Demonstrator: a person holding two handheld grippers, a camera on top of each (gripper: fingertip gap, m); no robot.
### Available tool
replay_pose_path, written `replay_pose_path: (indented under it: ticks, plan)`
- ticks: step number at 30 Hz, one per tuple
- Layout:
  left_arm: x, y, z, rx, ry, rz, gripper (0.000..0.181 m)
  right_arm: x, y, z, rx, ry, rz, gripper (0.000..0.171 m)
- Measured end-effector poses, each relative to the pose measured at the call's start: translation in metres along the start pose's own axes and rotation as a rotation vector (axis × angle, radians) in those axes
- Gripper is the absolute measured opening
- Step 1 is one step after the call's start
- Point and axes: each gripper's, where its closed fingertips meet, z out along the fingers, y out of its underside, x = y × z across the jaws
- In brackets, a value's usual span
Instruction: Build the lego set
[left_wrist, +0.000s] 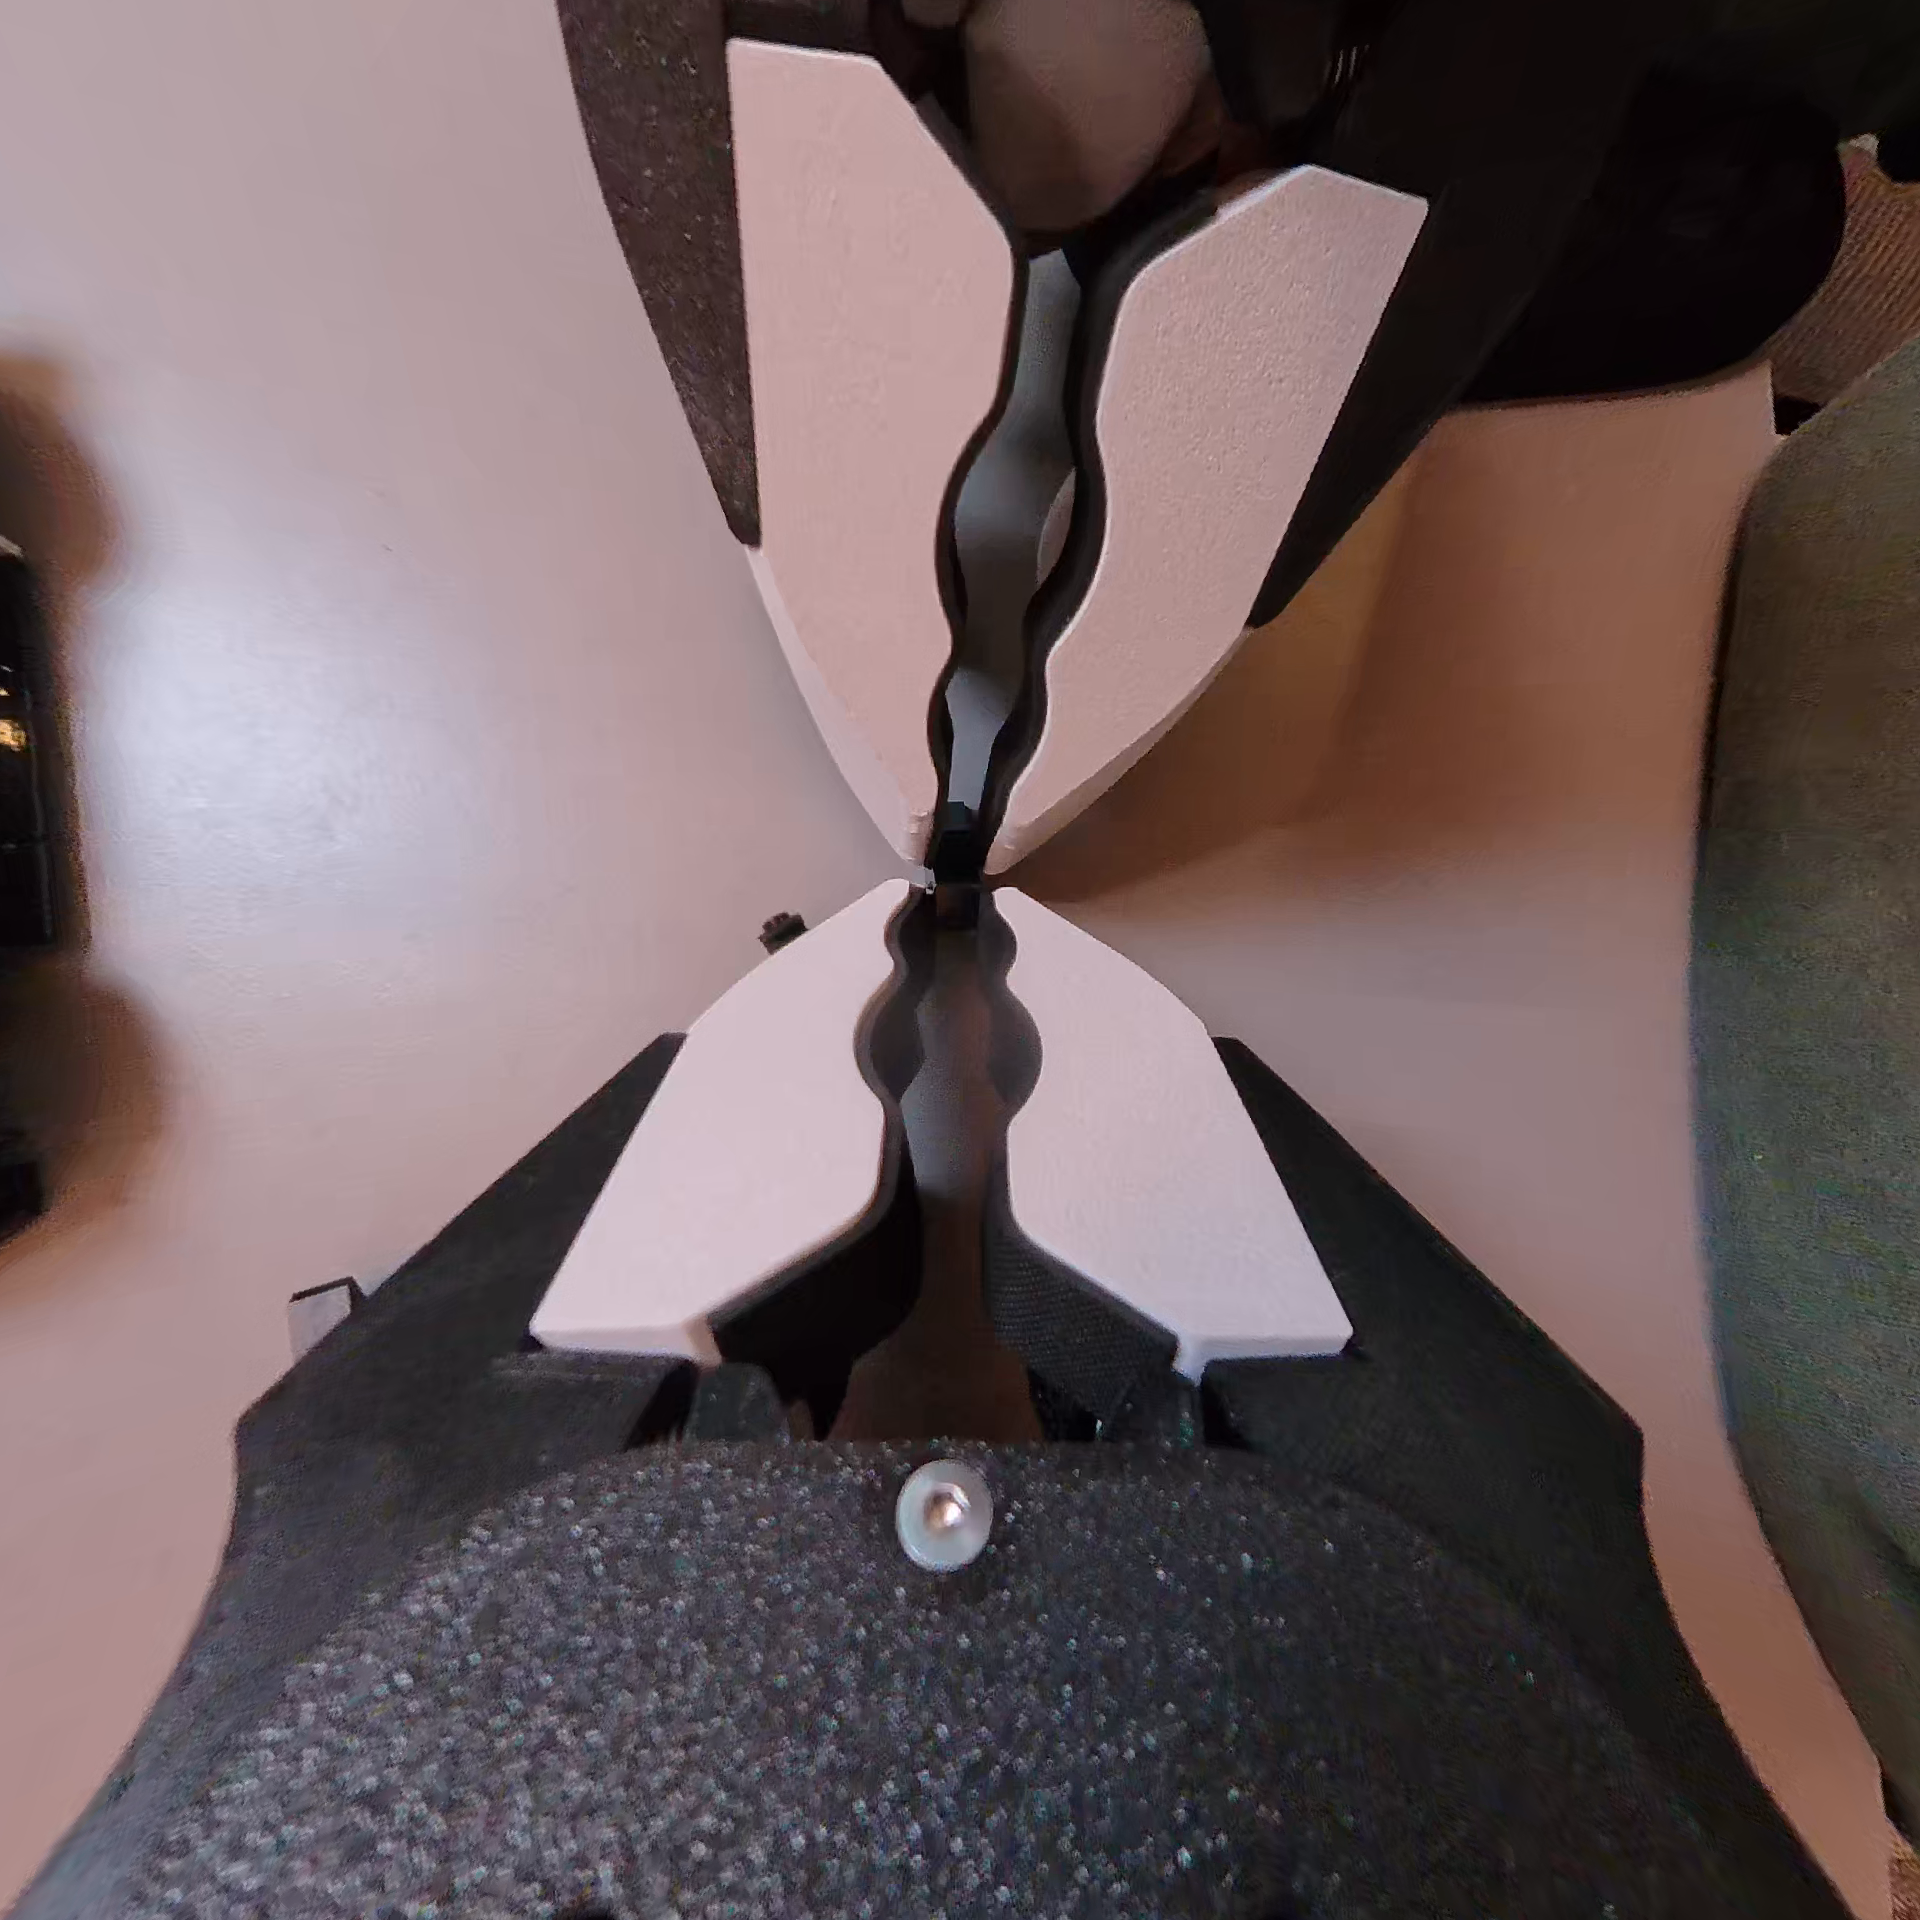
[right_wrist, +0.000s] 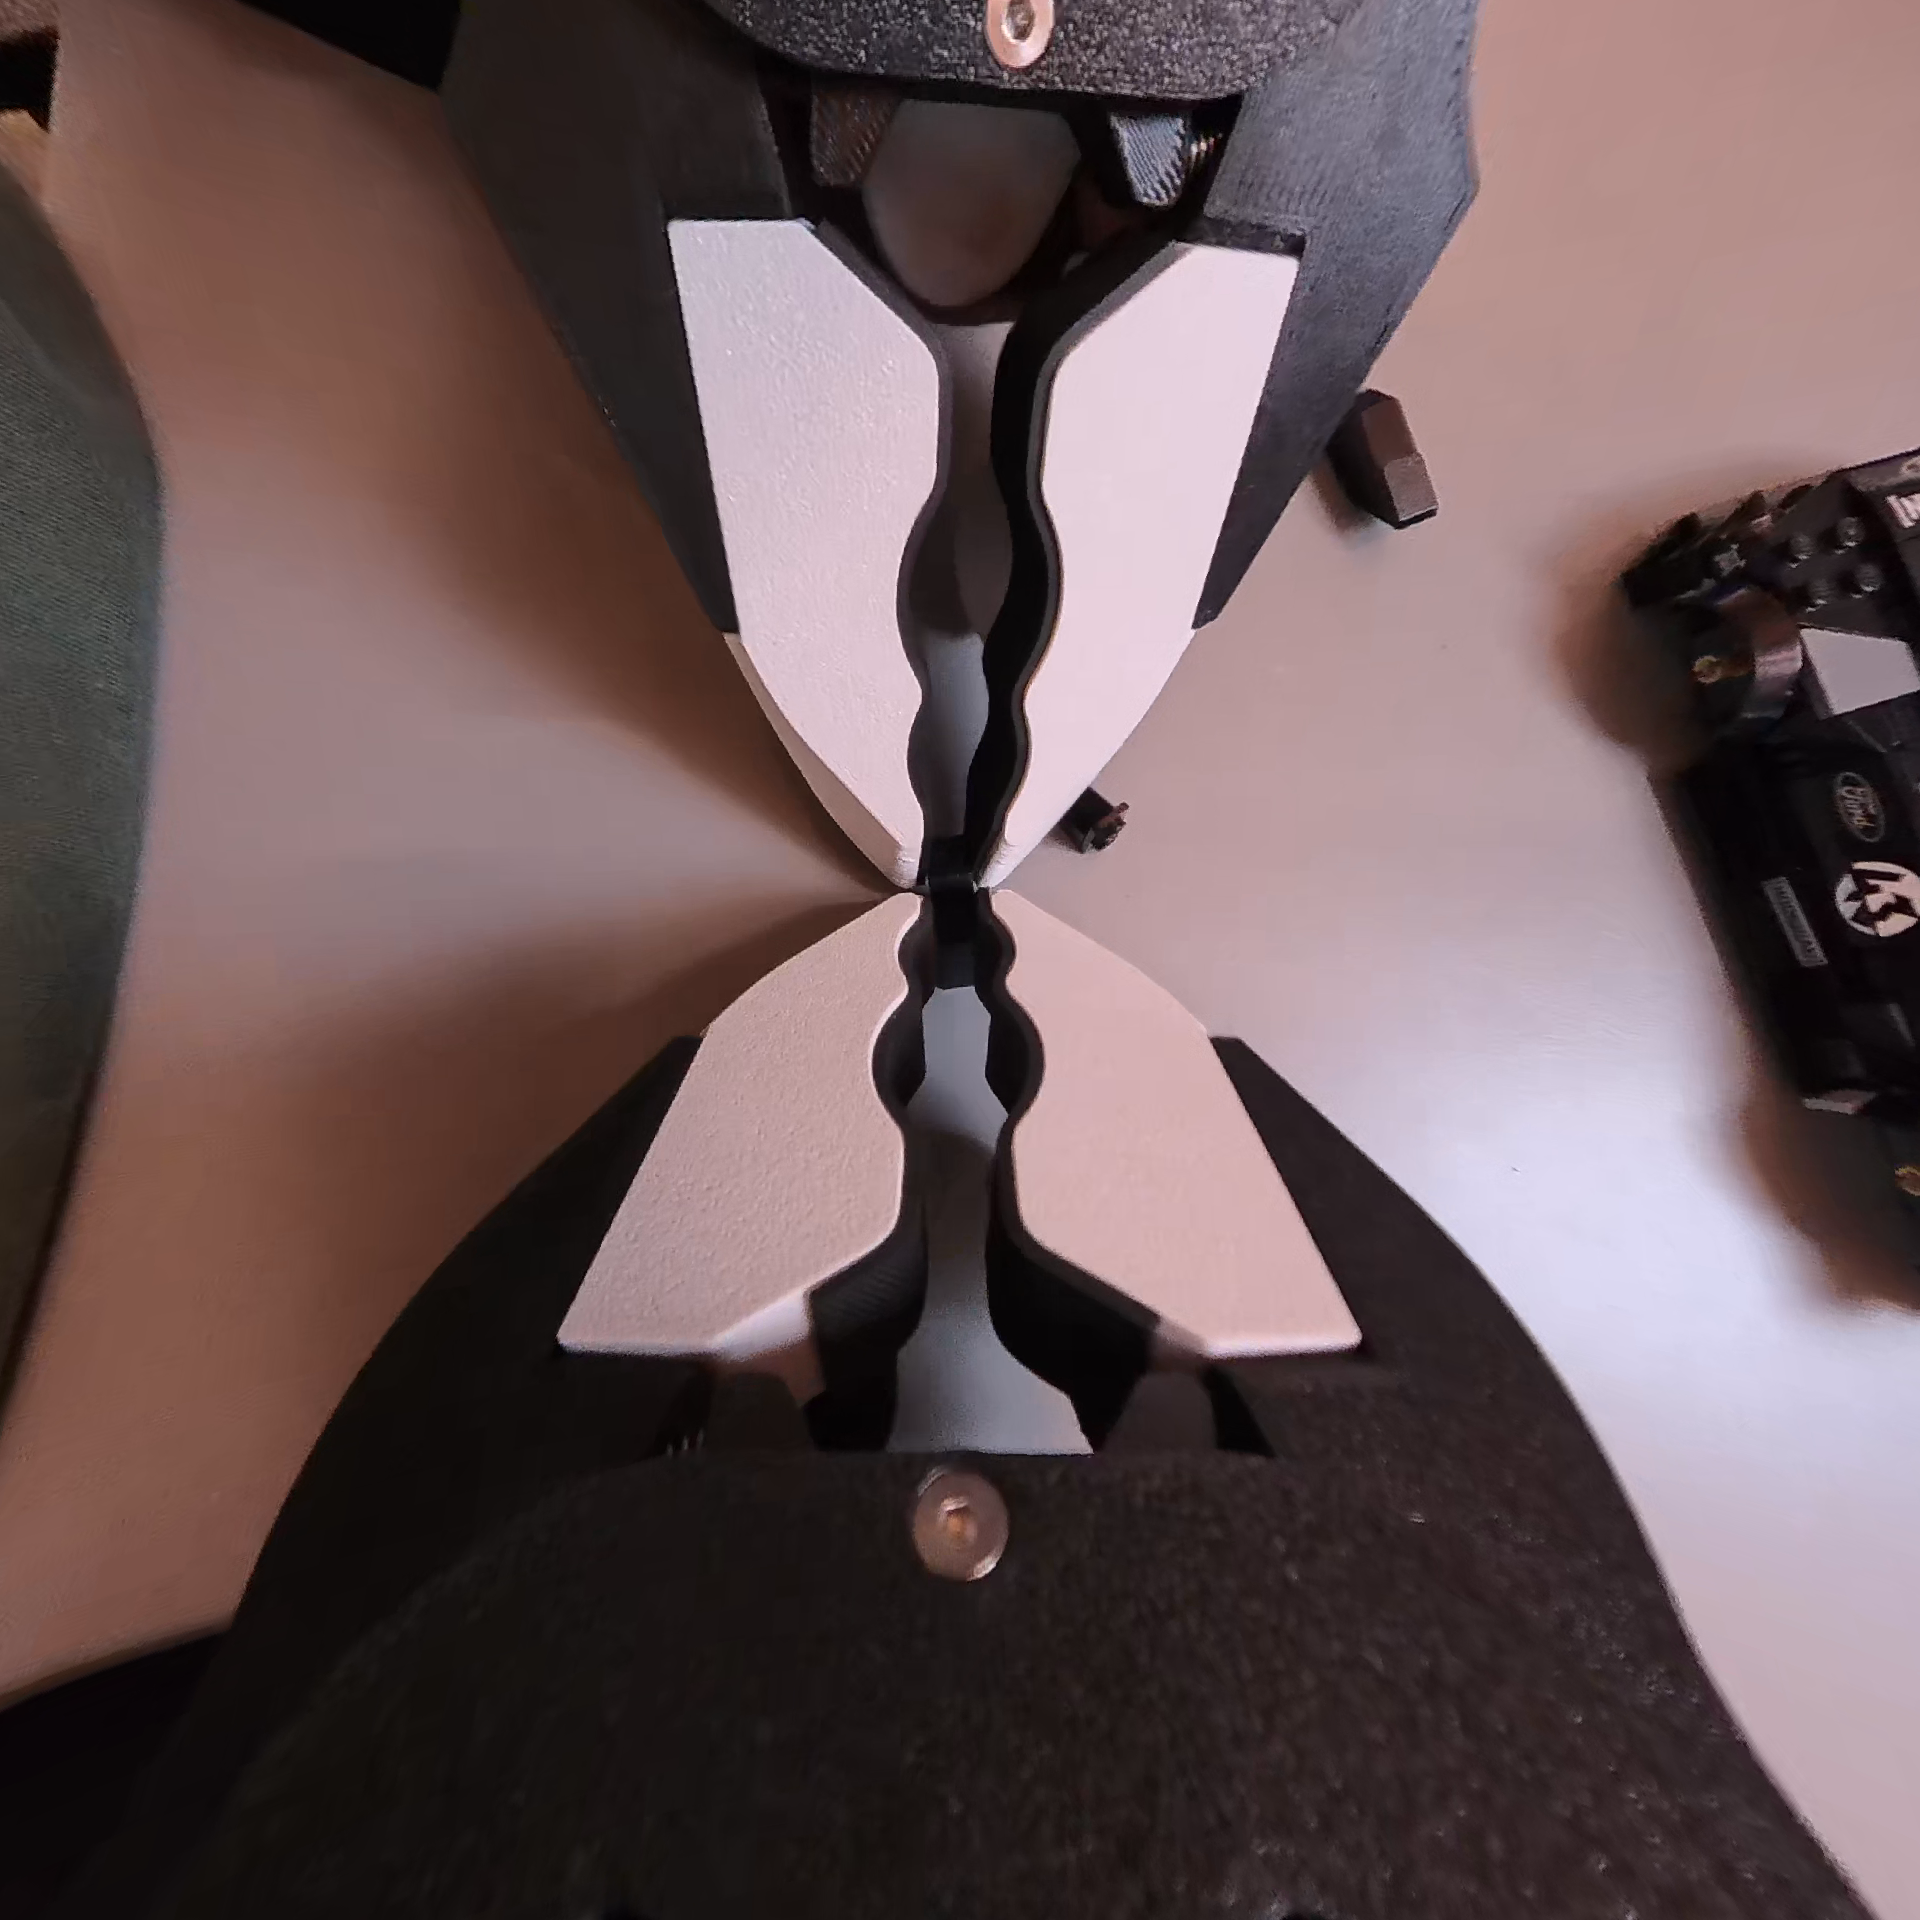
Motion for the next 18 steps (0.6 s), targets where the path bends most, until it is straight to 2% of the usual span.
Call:
replay_pose_path:
  ticks: [9,14,15,18]
  plan:
    - [0.0,-0.004,0.001,0.02,0.018,-0.022,0.009,0.0,0.003,-0.002,0.035,-0.051,0.068,0.007]
    - [0.002,-0.006,0.001,0.031,0.026,-0.024,0.009,-0.002,0.002,-0.005,0.064,-0.03,0.036,0.008]
    - [0.002,-0.005,0.002,0.023,0.021,-0.019,0.009,-0.003,0.004,-0.006,0.053,-0.031,0.029,0.018]
    - [0.001,-0.005,0.001,0.025,0.02,-0.021,0.009,-0.002,0.012,-0.009,0.017,-0.015,0.01,0.021]
